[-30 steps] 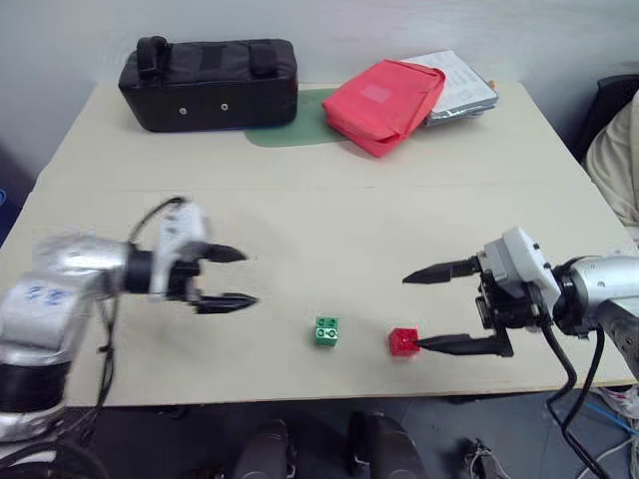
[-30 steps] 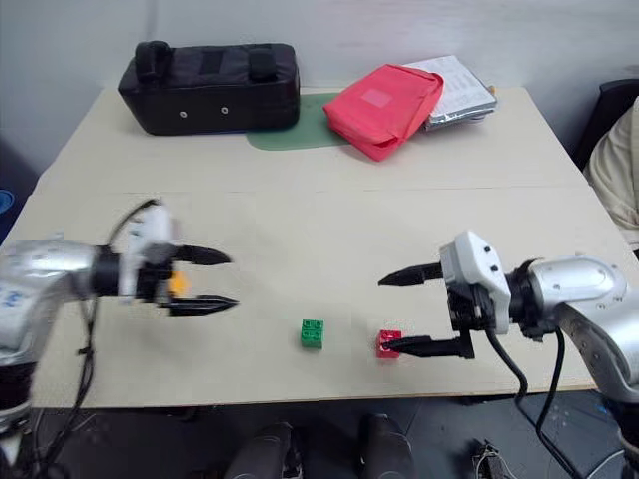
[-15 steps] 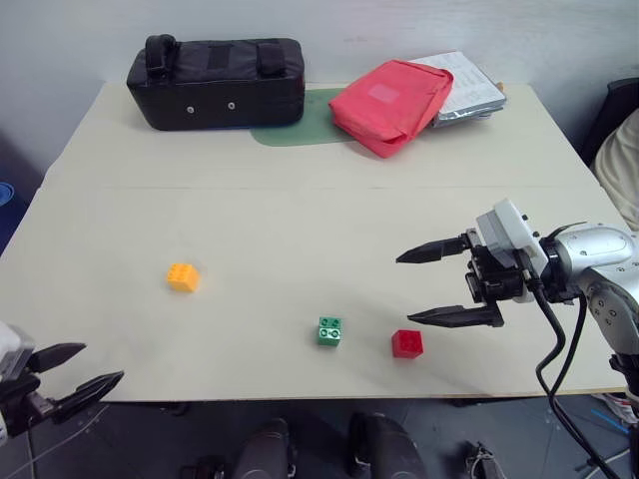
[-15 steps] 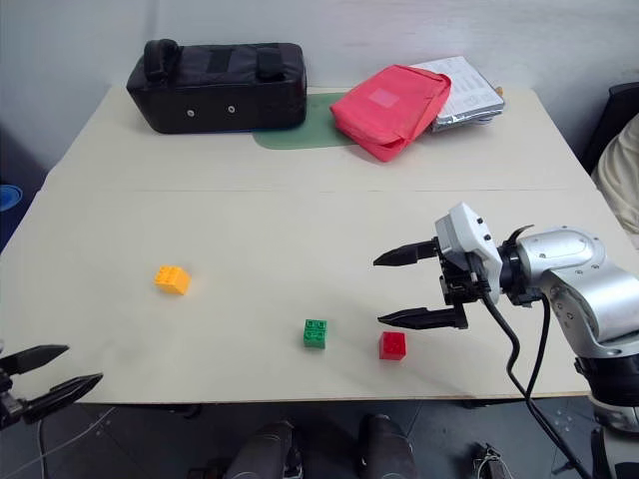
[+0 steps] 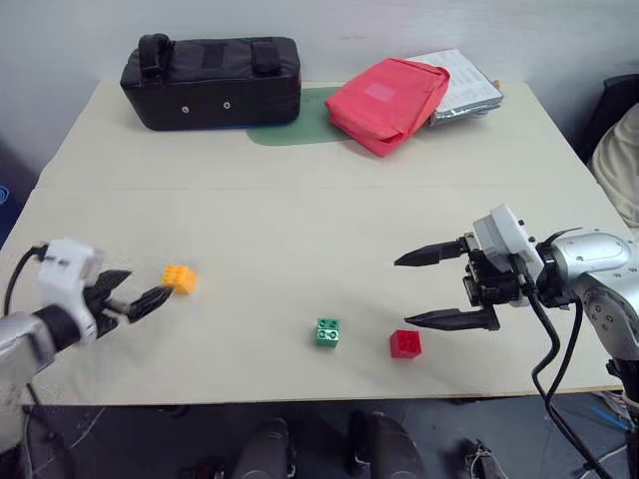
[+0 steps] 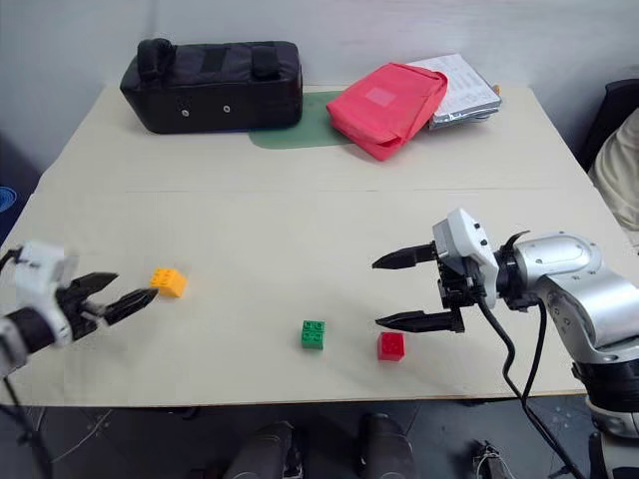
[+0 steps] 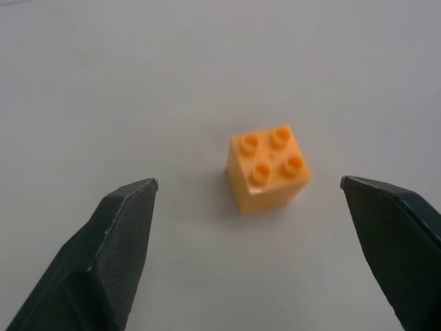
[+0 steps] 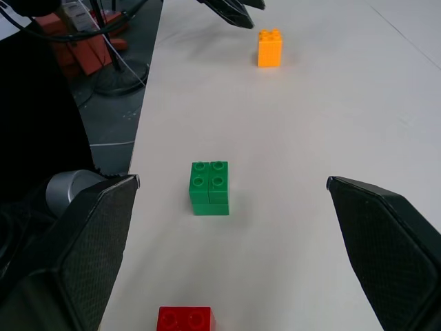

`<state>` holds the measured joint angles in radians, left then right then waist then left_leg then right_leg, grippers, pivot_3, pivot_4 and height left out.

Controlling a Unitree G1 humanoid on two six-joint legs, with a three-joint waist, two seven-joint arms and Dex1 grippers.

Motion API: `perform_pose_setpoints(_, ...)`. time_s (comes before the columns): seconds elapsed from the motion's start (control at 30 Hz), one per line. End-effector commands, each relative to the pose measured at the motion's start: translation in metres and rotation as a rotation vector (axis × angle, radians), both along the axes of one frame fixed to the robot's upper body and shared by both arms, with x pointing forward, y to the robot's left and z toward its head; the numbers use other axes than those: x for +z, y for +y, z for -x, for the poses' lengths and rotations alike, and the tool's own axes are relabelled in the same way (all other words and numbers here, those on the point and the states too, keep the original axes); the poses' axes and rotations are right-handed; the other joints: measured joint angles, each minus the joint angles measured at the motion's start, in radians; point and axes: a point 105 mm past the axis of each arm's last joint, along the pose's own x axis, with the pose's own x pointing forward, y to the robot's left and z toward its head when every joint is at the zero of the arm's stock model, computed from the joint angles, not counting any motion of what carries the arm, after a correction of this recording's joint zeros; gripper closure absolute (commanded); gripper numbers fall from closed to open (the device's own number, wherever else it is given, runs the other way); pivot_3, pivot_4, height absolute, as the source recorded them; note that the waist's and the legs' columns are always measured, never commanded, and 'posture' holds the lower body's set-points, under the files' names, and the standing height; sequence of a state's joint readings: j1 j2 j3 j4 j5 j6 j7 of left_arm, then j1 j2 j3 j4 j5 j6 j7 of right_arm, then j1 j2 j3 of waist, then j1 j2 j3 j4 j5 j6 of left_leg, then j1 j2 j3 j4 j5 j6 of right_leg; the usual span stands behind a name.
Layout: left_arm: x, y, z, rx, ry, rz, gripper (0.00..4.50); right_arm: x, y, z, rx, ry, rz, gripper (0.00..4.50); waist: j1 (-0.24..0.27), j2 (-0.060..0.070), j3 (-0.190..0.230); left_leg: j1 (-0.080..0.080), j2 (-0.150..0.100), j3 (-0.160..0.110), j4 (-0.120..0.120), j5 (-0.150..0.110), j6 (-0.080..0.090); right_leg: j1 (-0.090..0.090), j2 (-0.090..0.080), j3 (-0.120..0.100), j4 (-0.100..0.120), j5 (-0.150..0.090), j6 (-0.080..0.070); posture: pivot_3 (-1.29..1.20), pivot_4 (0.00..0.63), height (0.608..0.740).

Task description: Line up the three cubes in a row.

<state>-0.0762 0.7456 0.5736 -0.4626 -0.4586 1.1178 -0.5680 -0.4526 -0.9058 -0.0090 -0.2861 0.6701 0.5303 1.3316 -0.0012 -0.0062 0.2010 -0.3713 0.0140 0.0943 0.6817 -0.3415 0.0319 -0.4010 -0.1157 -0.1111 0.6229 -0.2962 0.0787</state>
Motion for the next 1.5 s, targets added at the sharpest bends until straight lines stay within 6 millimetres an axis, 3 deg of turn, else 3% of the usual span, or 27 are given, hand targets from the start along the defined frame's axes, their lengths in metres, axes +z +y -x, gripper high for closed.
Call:
perform_pose_setpoints(0.03,0.0,-0.015,-0.012,0.014,0.034,-0.021,0.02,0.009,0.004,0.005,0.009,-0.05,-0.021,0.0,-0.001,0.0,0.0,0.0,0.0,0.0,0.0,0.001,0.0,0.0,0.0,0.0,0.0,0.0,0.0,0.0,0.15,0.74)
perform_pose_setpoints(0.37,-0.012,-0.02,-0.036,0.106,0.13,-0.029,0.02,0.009,0.006,0.004,-0.009,-0.07,-0.03,0.0,0.002,0.0,0.0,0.0,0.0,0.0,0.0,0.002,-0.001,0.0,0.001,0.0,0.001,0.0,0.0,0.0,0.15,0.74)
perform_pose_setpoints(0.47,-0.011,-0.022,-0.038,0.093,0.134,-0.04,0.57,0.008,0.006,0.004,-0.015,-0.072,-0.034,0.0,0.002,0.0,0.0,0.0,0.0,0.0,0.0,0.002,-0.001,0.0,0.001,0.0,0.0,0.0,0.0,0.0,0.15,0.74)
perform_pose_setpoints(0.73,-0.022,-0.022,-0.034,0.087,0.182,-0.051,3.0,0.008,0.007,0.005,-0.028,-0.079,-0.039,0.0,0.002,0.0,0.0,0.0,0.0,0.0,0.0,0.002,-0.001,0.0,0.001,0.0,0.0,0.0,0.0,0.0,0.15,0.74)
perform_pose_setpoints(0.93,-0.016,-0.014,-0.035,0.087,0.154,-0.066,2.99,0.009,0.005,0.004,-0.032,-0.079,-0.034,0.0,0.0,0.0,0.0,0.001,0.0,0.0,0.0,0.002,-0.002,0.0,0.001,0.0,0.0,0.0,0.0,0.0,0.15,0.74)
perform_pose_setpoints(0.97,-0.011,-0.017,-0.037,0.052,0.123,-0.073,2.99,0.009,0.005,0.004,-0.032,-0.079,-0.033,0.0,0.0,0.0,0.0,0.001,0.0,0.0,0.0,0.002,-0.002,0.0,0.001,0.0,-0.001,0.0,0.0,0.0,0.15,0.74)
perform_pose_setpoints(1.07,0.019,-0.05,-0.036,-0.223,-0.019,-0.06,2.99,0.006,0.004,0.008,-0.017,-0.062,-0.013,0.0,0.001,0.0,0.0,0.0,0.0,0.0,0.0,0.003,-0.002,-0.001,0.001,0.0,-0.001,0.0,0.0,0.0,0.15,0.74)
perform_pose_setpoints(1.23,0.029,-0.089,-0.003,-0.679,-0.034,-0.14,2.99,-0.004,-0.001,0.018,0.017,-0.044,0.049,0.0,0.003,0.0,0.0,-0.001,0.0,0.0,0.0,0.002,-0.002,-0.002,0.0,0.001,-0.003,0.0,0.0,0.0,0.15,0.74)
perform_pose_setpoints(1.37,0.012,-0.101,0.025,-1.026,0.072,-0.295,2.99,-0.007,-0.003,0.021,0.015,-0.048,0.066,0.0,-0.002,0.001,0.0,-0.001,0.0,0.001,0.0,0.003,-0.003,-0.003,0.0,0.001,-0.003,0.0,-0.001,0.0,0.15,0.74)
perform_pose_setpoints(1.5,-0.006,-0.099,0.022,-1.162,0.115,-0.403,2.99,-0.01,-0.004,0.023,0.007,-0.058,0.082,0.0,0.0,0.002,0.001,-0.001,0.0,0.003,-0.001,0.003,-0.003,-0.006,0.0,0.002,-0.001,-0.001,-0.002,0.0,0.15,0.74)
